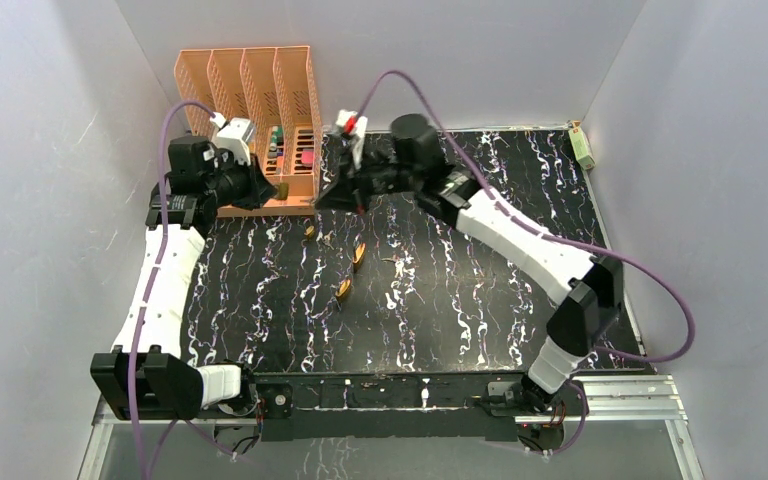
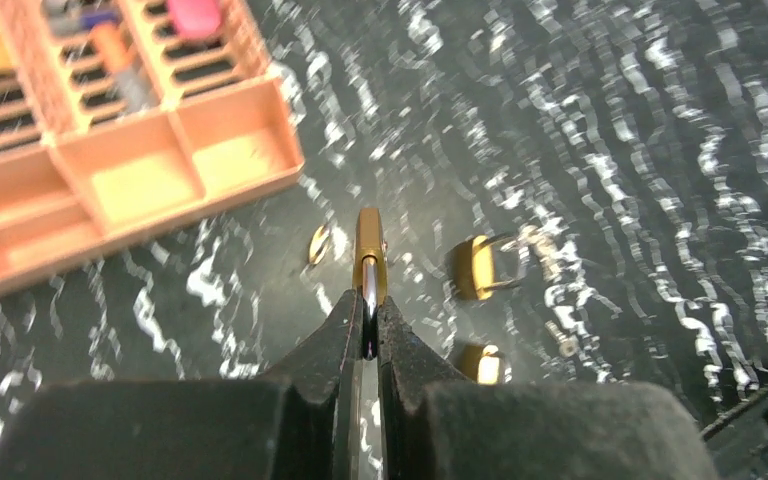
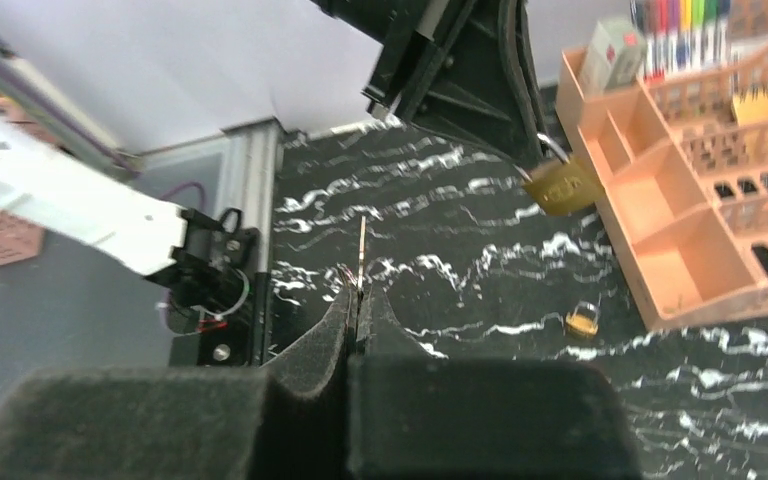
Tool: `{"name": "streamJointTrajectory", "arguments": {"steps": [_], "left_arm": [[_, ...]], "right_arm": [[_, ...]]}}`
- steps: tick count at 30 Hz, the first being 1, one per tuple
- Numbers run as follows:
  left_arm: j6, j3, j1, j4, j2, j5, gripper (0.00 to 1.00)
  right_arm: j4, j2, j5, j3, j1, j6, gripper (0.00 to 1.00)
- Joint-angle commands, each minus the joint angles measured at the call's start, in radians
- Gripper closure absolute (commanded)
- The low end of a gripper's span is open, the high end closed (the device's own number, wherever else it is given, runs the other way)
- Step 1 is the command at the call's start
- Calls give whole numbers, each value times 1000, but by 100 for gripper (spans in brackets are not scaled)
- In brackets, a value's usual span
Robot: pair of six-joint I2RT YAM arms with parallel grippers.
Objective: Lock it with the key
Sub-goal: Place the lock at the center of the board.
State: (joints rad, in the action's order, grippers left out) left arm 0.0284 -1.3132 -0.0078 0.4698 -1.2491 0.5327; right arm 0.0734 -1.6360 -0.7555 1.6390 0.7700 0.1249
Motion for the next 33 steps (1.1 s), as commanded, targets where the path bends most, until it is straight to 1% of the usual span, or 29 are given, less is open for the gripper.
{"name": "streamJointTrajectory", "arguments": {"steps": [1, 4, 6, 10, 14, 21, 23, 24, 26, 27, 33], "left_arm": [[24, 41, 5, 92, 36, -248, 100], [23, 53, 5, 117, 2, -285, 100], [22, 66, 2, 129, -22, -297, 100], [16, 123, -11, 123, -42, -323, 100], [4, 218, -30, 85, -24, -355, 100], [-22, 332, -51, 21, -14, -354, 100], [-21, 365, -67, 6, -17, -388, 100], [-22, 401, -92, -15, -25, -437, 100], [-21, 420, -98, -32, -33, -451, 100], [-46, 427, -102, -40, -38, -461, 100], [-50, 450, -117, -83, -71, -498, 100]], "right_arm": [[219, -103, 371, 92, 112, -123, 100], [278, -180, 496, 161, 160, -122, 100], [306, -237, 547, 193, 180, -108, 100], [318, -317, 603, 210, 197, -54, 100], [322, -380, 646, 219, 213, -10, 100], [280, -464, 629, 202, 226, 86, 100], [265, -486, 624, 196, 233, 111, 100], [251, -522, 615, 196, 241, 144, 100], [244, -545, 611, 198, 243, 168, 100], [244, -557, 607, 202, 244, 179, 100], [243, -615, 591, 219, 250, 229, 100]]}}
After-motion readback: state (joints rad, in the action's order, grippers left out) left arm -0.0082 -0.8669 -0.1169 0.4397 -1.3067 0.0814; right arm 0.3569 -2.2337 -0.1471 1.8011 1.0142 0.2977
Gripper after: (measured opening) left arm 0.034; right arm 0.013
